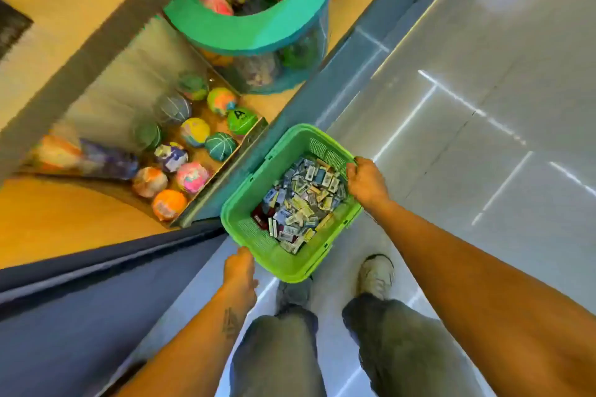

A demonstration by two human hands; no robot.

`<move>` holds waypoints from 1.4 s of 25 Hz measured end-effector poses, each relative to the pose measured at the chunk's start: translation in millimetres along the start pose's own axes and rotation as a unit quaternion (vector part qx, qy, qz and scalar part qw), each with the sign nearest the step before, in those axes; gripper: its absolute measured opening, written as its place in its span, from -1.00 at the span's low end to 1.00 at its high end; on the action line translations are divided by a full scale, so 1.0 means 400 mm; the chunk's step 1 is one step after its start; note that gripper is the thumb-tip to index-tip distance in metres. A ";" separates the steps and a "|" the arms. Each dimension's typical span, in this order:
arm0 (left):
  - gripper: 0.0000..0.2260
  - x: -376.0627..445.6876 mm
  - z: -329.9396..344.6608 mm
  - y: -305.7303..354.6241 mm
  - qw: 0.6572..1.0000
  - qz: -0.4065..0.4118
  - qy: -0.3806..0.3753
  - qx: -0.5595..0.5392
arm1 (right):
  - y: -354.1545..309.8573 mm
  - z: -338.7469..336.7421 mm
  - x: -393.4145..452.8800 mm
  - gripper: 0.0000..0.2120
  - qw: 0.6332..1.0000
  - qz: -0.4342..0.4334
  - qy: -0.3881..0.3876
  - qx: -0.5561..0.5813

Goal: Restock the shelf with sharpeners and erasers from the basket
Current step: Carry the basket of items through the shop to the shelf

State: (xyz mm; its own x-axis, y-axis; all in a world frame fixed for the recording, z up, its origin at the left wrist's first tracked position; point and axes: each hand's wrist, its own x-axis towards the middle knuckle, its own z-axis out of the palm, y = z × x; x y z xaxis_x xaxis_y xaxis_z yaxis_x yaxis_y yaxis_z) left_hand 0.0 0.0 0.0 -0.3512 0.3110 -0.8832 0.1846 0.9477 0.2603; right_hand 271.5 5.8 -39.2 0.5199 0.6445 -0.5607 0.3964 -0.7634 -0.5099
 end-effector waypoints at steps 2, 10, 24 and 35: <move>-0.61 0.097 0.057 -0.027 1.000 0.001 0.025 -0.005 | 0.033 0.048 0.084 -0.57 0.999 -0.009 0.005 -0.031; -0.61 0.340 0.149 -0.081 0.981 -0.063 0.104 -0.150 | 0.103 0.175 0.280 -0.57 0.994 -0.025 0.023 -0.100; -0.59 -0.268 0.094 0.131 0.934 0.235 0.199 0.179 | 0.144 -0.364 -0.138 -0.45 0.983 0.116 0.142 -0.009; -0.55 -0.767 0.192 0.255 0.828 0.480 0.074 0.281 | 0.210 -0.880 -0.609 -0.36 0.933 0.229 0.275 0.033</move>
State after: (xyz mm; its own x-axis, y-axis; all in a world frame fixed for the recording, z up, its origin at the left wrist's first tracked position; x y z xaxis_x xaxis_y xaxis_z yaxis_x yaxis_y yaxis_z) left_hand 197.1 -4.4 267.5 0.1032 0.9460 -0.3072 0.8266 0.0902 0.5555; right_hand 444.6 -230.2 284.1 0.9401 0.1187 -0.3195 -0.0002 -0.9372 -0.3488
